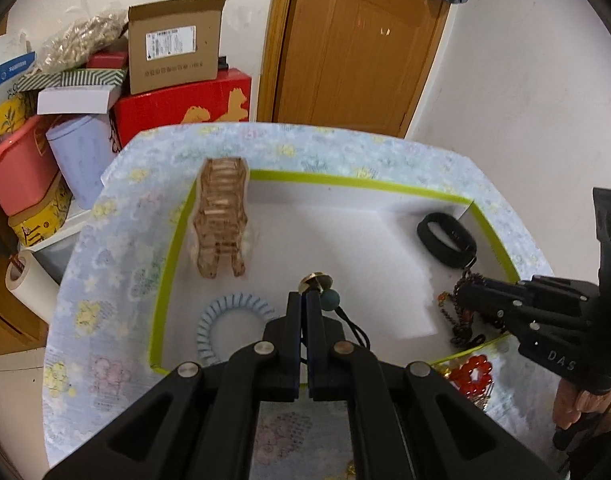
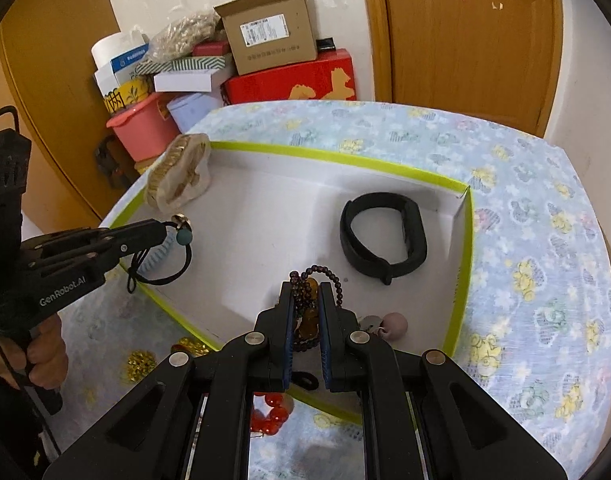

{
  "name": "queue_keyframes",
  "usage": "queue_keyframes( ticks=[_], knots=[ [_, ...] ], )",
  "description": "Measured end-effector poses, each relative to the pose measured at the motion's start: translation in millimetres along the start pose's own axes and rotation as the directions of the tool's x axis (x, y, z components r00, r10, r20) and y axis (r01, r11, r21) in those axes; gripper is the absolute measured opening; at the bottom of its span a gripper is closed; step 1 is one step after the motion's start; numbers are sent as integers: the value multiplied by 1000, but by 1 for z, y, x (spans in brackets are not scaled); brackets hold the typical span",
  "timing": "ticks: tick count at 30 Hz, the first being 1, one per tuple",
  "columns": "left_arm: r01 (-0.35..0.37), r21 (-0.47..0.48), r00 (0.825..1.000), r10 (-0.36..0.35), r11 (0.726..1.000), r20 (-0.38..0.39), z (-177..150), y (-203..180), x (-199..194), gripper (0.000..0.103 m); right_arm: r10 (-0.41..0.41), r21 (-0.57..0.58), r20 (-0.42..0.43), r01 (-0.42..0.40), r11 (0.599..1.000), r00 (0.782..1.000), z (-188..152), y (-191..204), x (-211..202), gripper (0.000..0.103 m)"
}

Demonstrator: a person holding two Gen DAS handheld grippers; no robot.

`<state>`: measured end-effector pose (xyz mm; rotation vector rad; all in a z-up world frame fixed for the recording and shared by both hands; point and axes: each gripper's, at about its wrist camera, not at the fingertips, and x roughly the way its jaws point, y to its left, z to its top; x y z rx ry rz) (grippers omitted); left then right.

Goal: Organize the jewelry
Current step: 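Lower both tools into the green box and open both to release, then withdraw both open tools from the box toward the loose jewelry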

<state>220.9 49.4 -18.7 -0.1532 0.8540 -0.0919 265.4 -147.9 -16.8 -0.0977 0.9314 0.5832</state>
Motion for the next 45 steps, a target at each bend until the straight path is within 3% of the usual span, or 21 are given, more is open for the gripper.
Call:
queue_keyframes(
  ticks=[3,11,16,18,45],
  knots=[
    [-9,-1,1000,9,1000,-8,0,1,4,2,-4,4,-10,4,1000,1000,0,-1,2,12],
    [-26,-3,1000,26,1000,-7,-3,4,0,4,-29,12,-4,29,1000,1000,-4,-1,-6,26],
    [-11,4,1000,11,1000,23,-5,2,-16,26,-27,-1,25,27,1000,999,-8,6,-22,32],
    [-5,6,1000,5,1000,30,-6,1,-21,29,-24,-1,34,24,1000,999,-10,9,-29,32],
    [-45,22,994,42,999,103,-91,-24,-138,28,-5,12,94,4,1000,996,-101,47,-131,32]
  ],
)
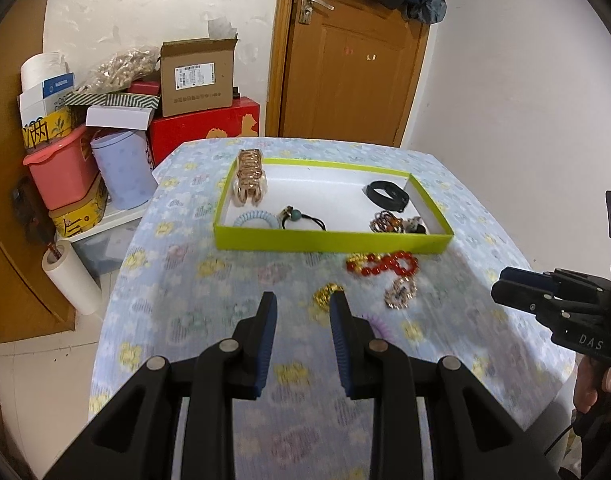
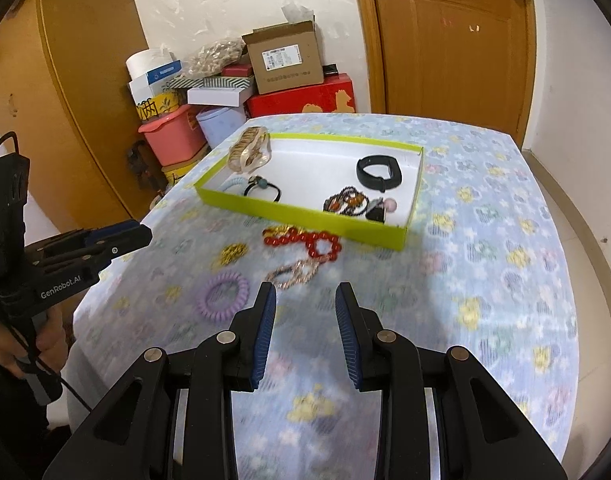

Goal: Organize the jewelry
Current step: 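Withdraw both open tools from the box toward the loose jewelry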

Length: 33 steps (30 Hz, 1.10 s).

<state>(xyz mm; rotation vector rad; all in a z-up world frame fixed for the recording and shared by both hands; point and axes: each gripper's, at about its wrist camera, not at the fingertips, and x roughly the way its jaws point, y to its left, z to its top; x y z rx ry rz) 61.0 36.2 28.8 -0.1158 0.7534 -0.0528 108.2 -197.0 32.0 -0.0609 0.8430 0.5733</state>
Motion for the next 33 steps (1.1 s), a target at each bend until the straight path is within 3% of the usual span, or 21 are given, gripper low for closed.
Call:
queue_keyframes(
  ticks=[16,33],
  knots=[
    [20,4,1000,-20,1000,-14,-16,-13,-11,28,18,9,-5,-18,1000,1000,-16,4,-12,32],
    [54,15,993,-52,998,-101,-25,-24,28,28,27,10,-37,-27,1000,999,-16,2,1,32]
  ],
)
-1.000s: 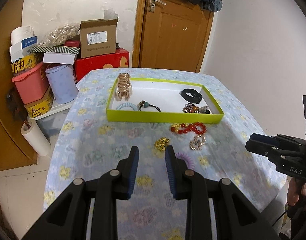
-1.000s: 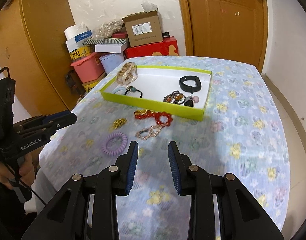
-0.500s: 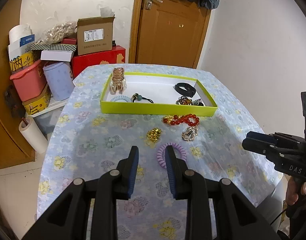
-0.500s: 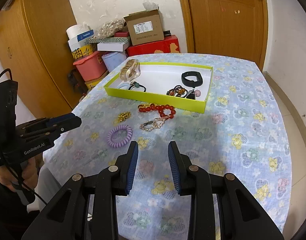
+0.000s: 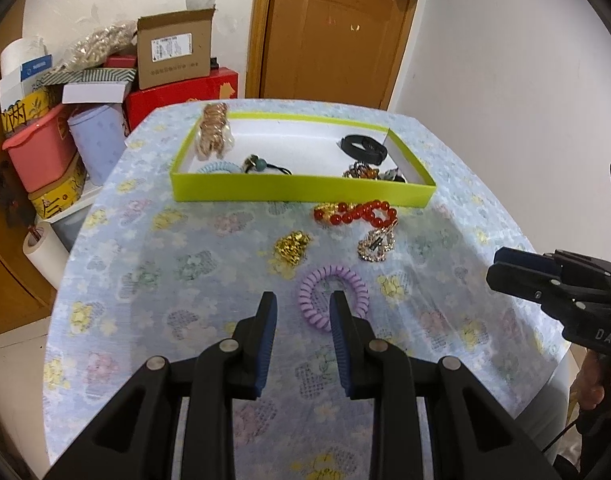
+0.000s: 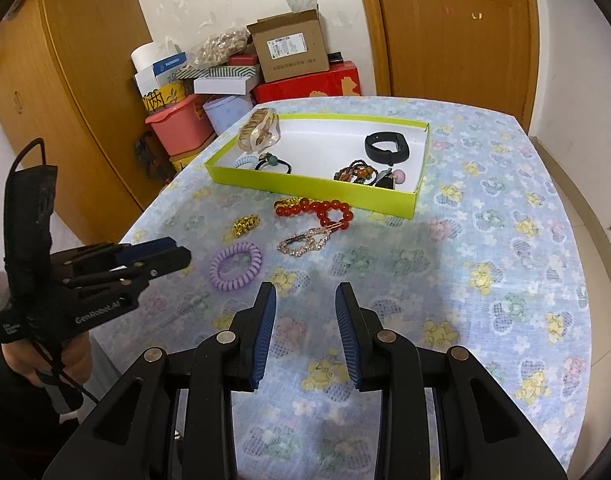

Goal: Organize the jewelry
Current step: 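Withdraw both open tools from the box toward the loose jewelry, then grasp the purple coil hair tie with the left tool while the right tool grasps the red bead bracelet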

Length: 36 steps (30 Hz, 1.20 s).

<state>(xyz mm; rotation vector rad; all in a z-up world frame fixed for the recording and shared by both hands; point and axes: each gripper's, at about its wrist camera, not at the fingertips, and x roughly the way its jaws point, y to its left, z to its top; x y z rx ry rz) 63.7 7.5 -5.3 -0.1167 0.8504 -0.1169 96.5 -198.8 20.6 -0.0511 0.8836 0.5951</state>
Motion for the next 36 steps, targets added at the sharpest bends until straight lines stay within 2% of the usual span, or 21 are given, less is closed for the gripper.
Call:
queue_keyframes(
  ticks=[12,18,20,21,22,36],
  knots=[
    [4,22,998,-3,1000,-62,-1,-6,36,28,2,-3,-24,-2,1000,1000,3,-4,15,32],
    [-32,85,999,35,996,-39,0,-14,41,28,4,-11,-34,-5,1000,999,10,-7,26,32],
    [-58,108,998,61,992,-27,-2,-18,42,23,6,-16,-35,-6,1000,999,13,-7,30,32],
    [-75,119,997,78,990,-20,-2,-18,42,15,6,-19,-35,-7,1000,999,15,-7,33,32],
    [-81,122,996,84,989,-16,-2,-18,42,11,8,-21,-37,-9,1000,999,17,-7,36,32],
    [-58,53,998,58,997,7,0,3,31,9,29,-90,-70,-35,995,997,50,-4,81,32]
  ],
)
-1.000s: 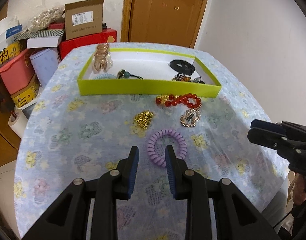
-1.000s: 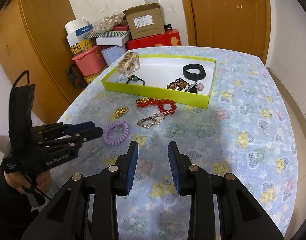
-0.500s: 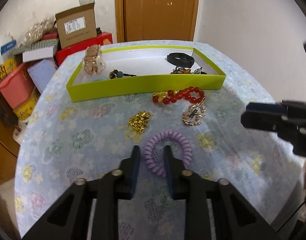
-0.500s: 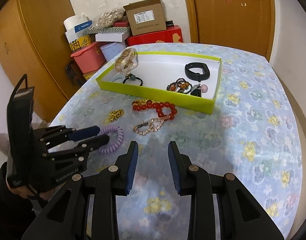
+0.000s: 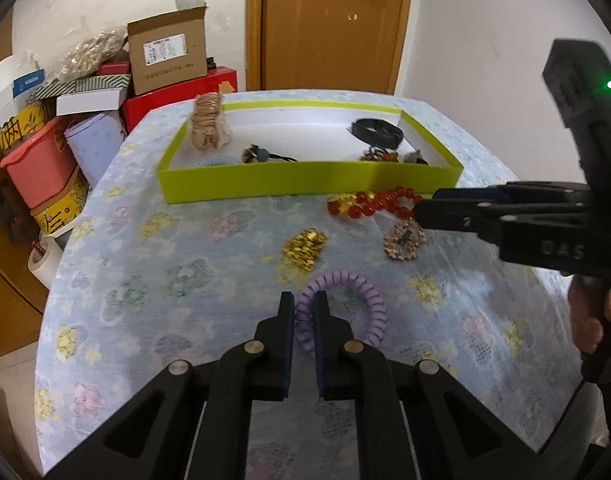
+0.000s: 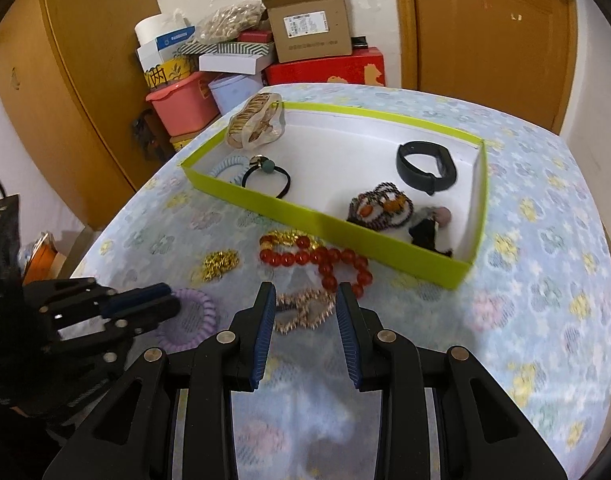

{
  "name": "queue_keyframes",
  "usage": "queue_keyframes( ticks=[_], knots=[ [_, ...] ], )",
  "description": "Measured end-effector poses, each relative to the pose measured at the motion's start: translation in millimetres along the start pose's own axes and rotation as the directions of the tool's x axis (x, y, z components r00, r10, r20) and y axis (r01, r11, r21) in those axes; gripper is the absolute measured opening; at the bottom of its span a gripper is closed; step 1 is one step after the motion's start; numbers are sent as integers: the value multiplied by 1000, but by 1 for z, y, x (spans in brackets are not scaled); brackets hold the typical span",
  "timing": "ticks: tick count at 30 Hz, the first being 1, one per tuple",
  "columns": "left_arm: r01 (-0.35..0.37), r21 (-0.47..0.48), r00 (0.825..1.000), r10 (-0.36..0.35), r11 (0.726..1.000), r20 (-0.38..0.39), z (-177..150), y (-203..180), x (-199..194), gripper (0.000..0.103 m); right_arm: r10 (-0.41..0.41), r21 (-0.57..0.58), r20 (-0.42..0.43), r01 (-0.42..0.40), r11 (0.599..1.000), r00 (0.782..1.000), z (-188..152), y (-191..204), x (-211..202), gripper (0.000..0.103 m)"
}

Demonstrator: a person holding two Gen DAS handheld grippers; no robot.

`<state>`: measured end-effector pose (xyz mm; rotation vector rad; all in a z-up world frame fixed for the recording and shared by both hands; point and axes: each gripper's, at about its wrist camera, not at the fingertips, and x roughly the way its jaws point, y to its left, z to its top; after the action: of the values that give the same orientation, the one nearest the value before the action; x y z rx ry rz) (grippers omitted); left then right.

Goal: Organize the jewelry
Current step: 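Grasp the purple coil hair tie with the left tool while the right tool grasps the red bead bracelet, then carry the purple hair tie and red bead bracelet into the green box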

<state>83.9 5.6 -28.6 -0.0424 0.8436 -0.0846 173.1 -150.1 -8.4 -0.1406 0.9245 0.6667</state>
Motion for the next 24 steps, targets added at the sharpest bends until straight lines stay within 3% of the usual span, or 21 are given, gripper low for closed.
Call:
queue_keyframes(
  ticks=[7,17,20,24],
  knots=[
    [-2,-37,1000,3,999,22,1,15,-9,9,108,69,-61,-104,992,992,11,-1,28,32],
    [3,-64,999,0,998,44,1,28,-14,9,152,238,-72,-131,963,986,25,-11,47,33],
    [7,-73,999,-3,997,47,1,33,-15,9,176,341,-64,-145,929,982,26,-18,48,33],
    [11,-80,999,-7,997,49,-1,38,-16,9,243,484,-32,-198,852,970,23,-30,50,34]
  ],
)
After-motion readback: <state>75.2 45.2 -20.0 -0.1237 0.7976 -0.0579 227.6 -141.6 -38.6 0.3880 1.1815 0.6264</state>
